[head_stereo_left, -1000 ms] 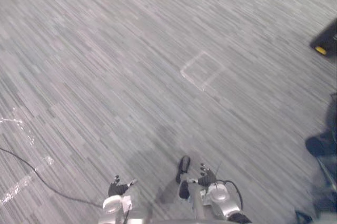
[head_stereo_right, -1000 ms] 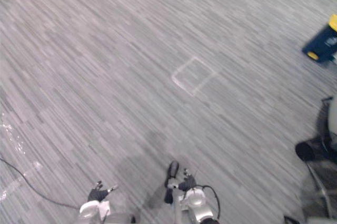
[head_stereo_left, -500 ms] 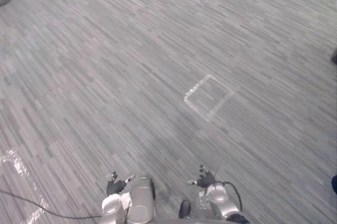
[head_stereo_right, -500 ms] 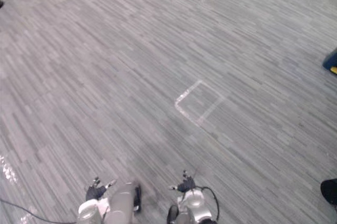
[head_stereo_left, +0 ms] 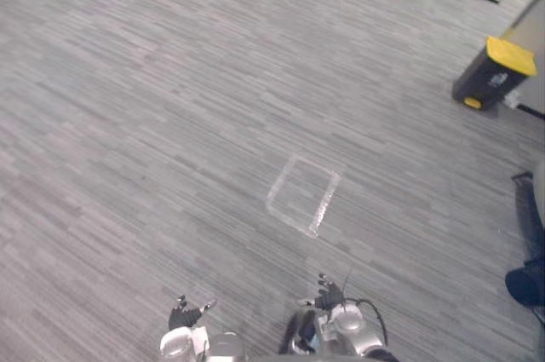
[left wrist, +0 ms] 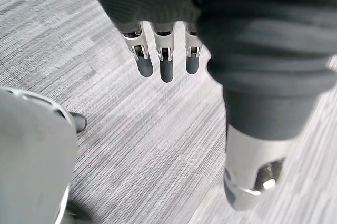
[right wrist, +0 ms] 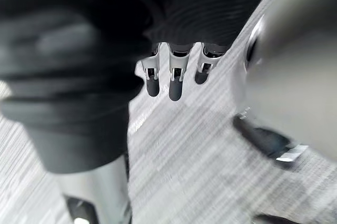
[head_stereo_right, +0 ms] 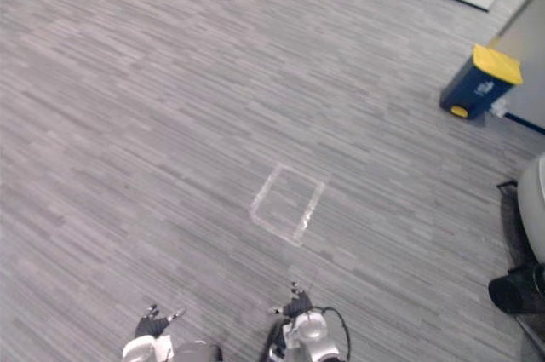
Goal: Organize the slippers on the shoe rack
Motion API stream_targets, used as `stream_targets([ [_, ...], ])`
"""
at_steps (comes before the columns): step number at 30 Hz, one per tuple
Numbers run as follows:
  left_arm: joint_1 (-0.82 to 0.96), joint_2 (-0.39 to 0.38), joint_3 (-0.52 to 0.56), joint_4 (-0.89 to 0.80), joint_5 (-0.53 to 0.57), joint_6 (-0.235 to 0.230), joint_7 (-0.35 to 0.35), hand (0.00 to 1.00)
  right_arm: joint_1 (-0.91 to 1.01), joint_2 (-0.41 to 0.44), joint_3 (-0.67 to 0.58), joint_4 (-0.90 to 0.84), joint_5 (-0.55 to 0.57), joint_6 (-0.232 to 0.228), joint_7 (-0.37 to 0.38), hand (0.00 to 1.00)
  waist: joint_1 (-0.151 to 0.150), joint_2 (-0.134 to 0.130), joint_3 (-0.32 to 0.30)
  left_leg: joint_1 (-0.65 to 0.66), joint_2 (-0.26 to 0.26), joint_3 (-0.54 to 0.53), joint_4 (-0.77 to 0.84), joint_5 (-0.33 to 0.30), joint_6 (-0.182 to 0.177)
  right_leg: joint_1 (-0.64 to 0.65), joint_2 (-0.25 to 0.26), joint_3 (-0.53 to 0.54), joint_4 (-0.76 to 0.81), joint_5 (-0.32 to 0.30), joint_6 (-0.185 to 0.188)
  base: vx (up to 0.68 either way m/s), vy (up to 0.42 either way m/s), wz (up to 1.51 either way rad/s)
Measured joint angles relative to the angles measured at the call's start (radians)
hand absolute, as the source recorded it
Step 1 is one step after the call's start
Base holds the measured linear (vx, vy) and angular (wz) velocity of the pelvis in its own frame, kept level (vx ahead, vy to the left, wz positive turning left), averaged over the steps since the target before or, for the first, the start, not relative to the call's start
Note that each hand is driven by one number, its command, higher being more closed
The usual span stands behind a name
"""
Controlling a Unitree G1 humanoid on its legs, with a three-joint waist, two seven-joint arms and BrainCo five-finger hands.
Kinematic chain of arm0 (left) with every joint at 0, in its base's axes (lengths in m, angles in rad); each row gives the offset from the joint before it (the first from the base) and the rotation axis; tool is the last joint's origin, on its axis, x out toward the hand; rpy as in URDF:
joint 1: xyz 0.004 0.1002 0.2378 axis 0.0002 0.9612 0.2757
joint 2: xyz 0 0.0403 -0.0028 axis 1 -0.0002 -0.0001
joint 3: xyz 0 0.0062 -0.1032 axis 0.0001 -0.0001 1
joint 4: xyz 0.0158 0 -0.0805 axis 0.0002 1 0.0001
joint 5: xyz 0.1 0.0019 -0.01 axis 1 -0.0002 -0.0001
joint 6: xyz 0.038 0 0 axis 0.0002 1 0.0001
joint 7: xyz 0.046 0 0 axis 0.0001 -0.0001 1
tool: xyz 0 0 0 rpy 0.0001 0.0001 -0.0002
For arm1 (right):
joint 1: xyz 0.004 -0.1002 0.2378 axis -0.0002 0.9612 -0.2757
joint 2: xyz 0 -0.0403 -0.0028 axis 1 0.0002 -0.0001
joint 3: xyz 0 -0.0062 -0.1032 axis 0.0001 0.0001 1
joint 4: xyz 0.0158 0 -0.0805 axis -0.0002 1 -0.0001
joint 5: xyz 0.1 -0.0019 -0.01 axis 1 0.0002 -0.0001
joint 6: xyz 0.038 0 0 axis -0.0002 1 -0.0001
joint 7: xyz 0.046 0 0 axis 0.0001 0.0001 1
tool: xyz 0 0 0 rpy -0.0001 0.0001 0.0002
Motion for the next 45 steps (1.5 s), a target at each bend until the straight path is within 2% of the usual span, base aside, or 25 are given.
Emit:
stream_targets([
  [1,0.000,0.001,-0.006,0.003,0.002,-0.002,0.000,0.00,0.000,0.000,0.000,0.000,-0.001,0.000,0.003,0.00,0.000,-0.004,0.001,0.028,-0.009,0.001,-0.010,-0.014,-0.019,-0.001,-0.001,0.012,-0.017,0.029,-0.017,0.53,-0.121,0.02],
  [3,0.006,-0.002,-0.009,0.011,0.016,-0.002,0.000,0.00,0.008,-0.006,0.000,-0.005,-0.001,0.000,0.005,0.00,-0.012,-0.003,-0.011,0.086,-0.006,-0.017,-0.004,-0.070,-0.045,-0.010,0.007,0.056,0.044,0.093,-0.085,0.53,-0.144,0.18],
  [4,0.005,-0.010,-0.008,0.023,0.021,-0.002,-0.001,0.00,0.007,-0.013,-0.001,-0.010,-0.001,-0.001,0.005,0.00,-0.015,0.011,-0.024,0.086,0.020,-0.043,0.045,-0.093,-0.065,-0.038,0.011,0.056,0.150,0.071,-0.095,0.56,-0.198,0.17],
  [6,0.004,-0.018,-0.002,0.020,0.022,-0.003,-0.001,0.00,0.007,-0.018,-0.004,-0.010,-0.001,-0.001,0.004,0.00,-0.021,0.029,-0.032,-0.014,0.080,-0.088,0.287,-0.093,-0.069,-0.025,0.036,0.050,0.177,0.002,-0.095,0.53,-0.253,-0.03],
  [8,0.002,-0.051,0.012,0.015,0.022,-0.002,-0.002,0.00,0.007,-0.033,-0.002,-0.016,0.001,0.000,0.006,0.00,-0.022,0.104,-0.025,-0.170,0.198,-0.129,0.729,0.036,-0.079,0.078,0.140,0.077,0.119,-0.043,-0.125,0.56,-0.216,-0.58],
  [10,0.000,-0.049,0.016,0.010,0.024,-0.004,-0.004,0.00,0.008,-0.033,-0.004,0.002,0.002,0.005,0.004,0.00,-0.021,0.106,-0.016,-0.247,0.230,-0.116,0.923,-0.004,-0.081,0.187,0.177,0.121,0.069,-0.065,-0.151,0.63,-0.073,-0.74],
  [12,0.002,-0.037,0.017,-0.009,0.027,-0.004,-0.005,0.00,0.011,-0.031,-0.003,0.028,0.003,0.008,0.004,0.00,-0.021,0.068,-0.011,-0.312,0.198,-0.092,0.901,-0.043,-0.072,0.287,0.180,0.172,0.003,-0.059,-0.142,0.51,-0.058,-0.71],
  [15,0.001,-0.033,0.017,-0.052,0.023,-0.006,-0.004,0.00,0.010,-0.033,-0.017,0.033,0.004,0.013,-0.001,0.00,0.005,0.047,-0.004,-0.414,0.098,-0.164,0.599,-0.080,-0.065,0.380,0.172,0.282,-0.072,-0.051,-0.129,0.45,0.045,-1.03],
  [17,-0.001,-0.035,0.016,-0.068,0.018,-0.015,-0.003,0.00,0.014,-0.030,-0.042,0.035,0.004,0.013,-0.002,0.00,0.021,0.039,0.002,-0.454,-0.003,-0.374,0.296,-0.026,-0.076,0.412,0.145,0.361,-0.096,-0.067,-0.097,0.37,0.206,-1.12],
  [18,0.000,-0.036,0.016,-0.065,0.017,-0.020,-0.003,0.00,0.017,-0.033,-0.043,0.036,0.004,0.013,-0.005,0.00,0.021,0.049,-0.001,-0.455,-0.016,-0.420,0.222,0.012,-0.079,0.424,0.142,0.378,-0.102,-0.076,-0.083,0.33,0.276,-1.07],
  [20,0.000,-0.048,0.016,-0.043,-0.003,-0.022,-0.002,0.00,0.031,-0.040,-0.043,0.035,0.004,0.012,-0.016,0.00,0.022,0.065,-0.008,-0.429,-0.008,-0.440,0.185,0.182,-0.081,0.457,0.138,0.441,-0.089,-0.126,-0.031,0.35,0.330,-0.95],
  [22,-0.003,-0.019,0.016,-0.043,-0.010,-0.022,-0.003,0.00,0.046,-0.016,-0.060,0.026,0.003,0.008,-0.018,0.00,0.017,0.013,-0.013,-0.413,-0.041,-0.379,0.255,0.119,-0.044,0.426,0.081,0.451,0.046,-0.203,-0.009,0.36,0.280,-0.75],
  [25,-0.010,-0.010,0.014,-0.026,-0.011,-0.019,-0.002,0.00,0.041,0.007,-0.078,0.025,0.003,0.005,-0.013,0.00,0.025,0.005,-0.004,-0.314,-0.029,-0.268,0.243,0.080,-0.005,0.303,0.001,0.344,0.390,-0.195,0.004,0.33,0.228,-1.00],
  [26,-0.009,0.004,-0.001,-0.012,-0.010,-0.015,-0.002,0.00,0.035,0.012,-0.078,0.027,0.003,0.003,-0.008,0.00,0.022,-0.002,-0.003,-0.250,-0.030,-0.216,0.221,0.062,0.013,0.258,-0.067,0.232,0.526,-0.200,-0.009,0.27,0.171,-1.10],
  [27,-0.010,0.012,-0.007,0.005,-0.009,-0.010,-0.002,0.00,0.035,0.012,-0.078,0.032,0.003,0.001,-0.003,0.00,0.017,-0.002,-0.006,-0.194,-0.026,-0.179,0.181,0.057,0.018,0.238,-0.110,0.136,0.581,-0.224,-0.026,0.28,0.161,-1.08],
  [28,-0.010,0.013,-0.007,0.013,-0.009,-0.008,-0.002,0.00,0.034,0.011,-0.078,0.031,0.002,-0.001,0.001,0.00,0.015,-0.001,-0.007,-0.167,-0.021,-0.160,0.154,0.057,0.018,0.229,-0.116,0.100,0.579,-0.237,-0.025,0.25,0.138,-0.89],
  [31,-0.016,0.013,-0.008,0.026,-0.010,-0.002,-0.003,0.00,0.023,0.003,-0.080,0.031,0.000,-0.001,0.004,0.00,0.006,0.003,-0.007,-0.096,0.011,-0.088,0.068,0.055,0.013,0.163,-0.106,-0.019,0.444,-0.251,-0.014,0.23,0.052,-0.66],
  [33,-0.019,0.015,-0.014,0.038,-0.008,-0.002,-0.004,0.00,0.013,0.001,-0.080,0.031,0.000,0.000,0.005,0.00,0.005,0.008,-0.005,-0.067,0.037,-0.037,0.045,0.047,-0.009,0.117,-0.075,-0.065,0.285,-0.193,-0.016,0.33,-0.013,-0.69],
  [34,-0.022,0.021,-0.025,0.046,-0.007,-0.002,-0.008,0.00,0.014,0.001,-0.081,0.029,0.000,0.000,0.004,0.00,0.004,0.000,-0.007,-0.057,0.033,-0.028,0.045,0.039,-0.020,0.110,-0.061,-0.055,0.206,-0.125,-0.027,0.38,-0.109,-0.45],
  [35,-0.026,0.031,-0.035,0.054,0.004,-0.002,-0.022,0.00,0.020,-0.001,-0.082,0.027,0.001,0.000,0.005,0.00,0.000,-0.018,-0.016,-0.042,0.017,-0.026,0.048,0.015,-0.047,0.104,-0.061,-0.023,0.138,0.004,-0.073,0.33,-0.122,-0.34],
  [37,-0.037,0.013,-0.045,0.073,0.031,0.003,-0.028,0.00,0.017,-0.027,-0.090,0.026,0.001,-0.002,0.004,0.00,-0.006,0.020,-0.026,-0.036,0.051,-0.039,0.098,-0.005,-0.057,0.119,-0.040,-0.026,0.169,-0.044,-0.066,0.30,-0.147,-0.12],
  [39,-0.037,-0.001,-0.051,0.069,0.041,0.004,-0.033,0.00,0.016,-0.034,-0.124,0.024,0.001,-0.002,0.003,0.00,-0.025,0.051,-0.027,-0.114,0.102,-0.069,0.299,-0.031,-0.072,0.153,-0.003,-0.030,0.148,-0.081,-0.062,0.28,-0.175,0.00],
  [41,-0.034,-0.015,-0.050,0.054,0.042,0.004,-0.041,0.00,0.022,-0.050,-0.133,0.021,0.002,0.000,0.003,0.00,-0.024,0.093,-0.025,-0.224,0.186,-0.114,0.633,0.024,-0.071,0.214,0.067,0.005,0.122,-0.109,-0.082,0.26,-0.133,-0.53],
  [43,-0.030,-0.024,-0.049,0.053,0.059,0.004,-0.041,0.00,0.027,-0.051,-0.134,0.026,0.003,0.001,0.002,0.00,-0.019,0.101,-0.027,-0.269,0.211,-0.129,0.774,-0.007,-0.071,0.246,0.102,0.076,0.117,-0.133,-0.095,0.30,-0.028,-1.17],
  [45,-0.030,-0.022,-0.053,0.052,0.061,0.004,-0.041,0.00,0.028,-0.053,-0.153,0.028,0.006,0.005,-0.003,0.00,-0.019,0.099,-0.027,-0.298,0.187,-0.121,0.739,-0.061,-0.065,0.273,0.112,0.149,0.099,-0.134,-0.094,0.31,0.045,-1.35],
])
